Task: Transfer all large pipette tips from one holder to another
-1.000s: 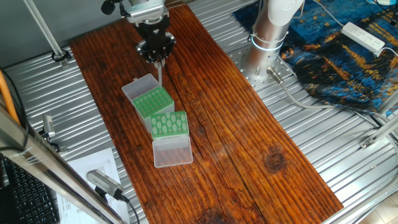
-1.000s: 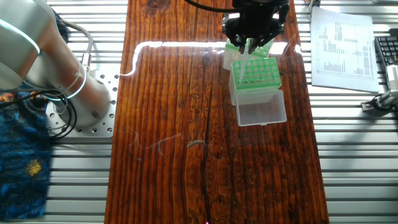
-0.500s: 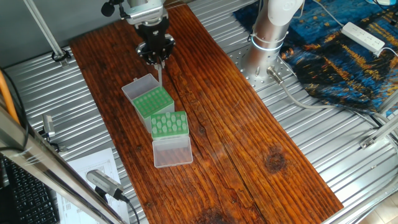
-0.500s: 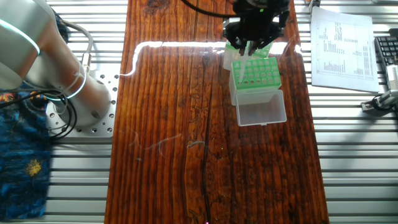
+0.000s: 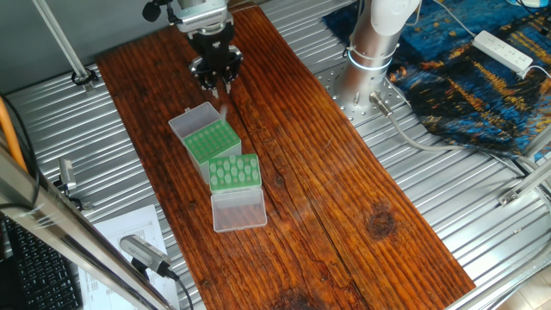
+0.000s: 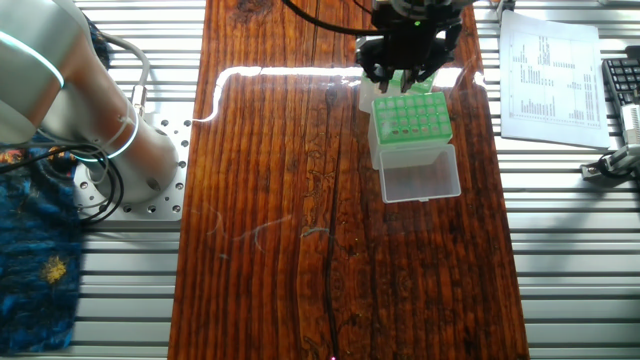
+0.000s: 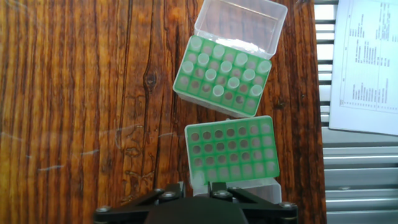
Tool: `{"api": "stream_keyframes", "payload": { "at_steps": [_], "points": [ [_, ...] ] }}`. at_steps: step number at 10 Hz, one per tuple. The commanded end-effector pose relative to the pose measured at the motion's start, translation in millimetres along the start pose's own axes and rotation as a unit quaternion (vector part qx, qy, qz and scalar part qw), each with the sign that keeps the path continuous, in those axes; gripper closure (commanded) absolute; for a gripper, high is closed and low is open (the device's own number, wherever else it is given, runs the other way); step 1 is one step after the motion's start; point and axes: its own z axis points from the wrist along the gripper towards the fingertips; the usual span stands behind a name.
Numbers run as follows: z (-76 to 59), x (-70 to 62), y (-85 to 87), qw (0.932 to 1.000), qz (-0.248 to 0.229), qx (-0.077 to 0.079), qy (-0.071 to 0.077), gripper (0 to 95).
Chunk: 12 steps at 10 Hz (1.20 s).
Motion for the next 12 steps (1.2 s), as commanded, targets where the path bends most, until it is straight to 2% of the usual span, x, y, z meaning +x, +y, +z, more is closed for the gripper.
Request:
{"api": "stream_keyframes", "payload": {
  "at_steps": [1,3,5,6,7,8,10,11,12],
  "points": [
    [-0.1,0.0,0.0,1.0000,0.004,0.000,0.000,76.0],
    [-0.3,-4.1,-0.7,0.9996,0.029,0.000,-0.001,76.0],
    [1.7,-27.7,-5.0,0.9974,0.071,0.000,0.010,76.0],
    [5.1,-48.5,-7.7,0.9954,0.094,0.001,0.019,76.0],
    [9.0,-61.1,-9.6,0.9946,0.100,0.002,0.029,76.0],
    [14.7,-68.7,-12.2,0.9949,0.095,0.003,0.033,76.0],
    [30.9,-77.0,-19.1,0.9947,0.092,0.005,0.045,76.0],
    [41.5,-76.6,-22.7,0.9934,0.104,0.005,0.047,76.0],
    [53.6,-74.2,-25.2,0.9918,0.121,0.006,0.040,76.0]
  ]
}}
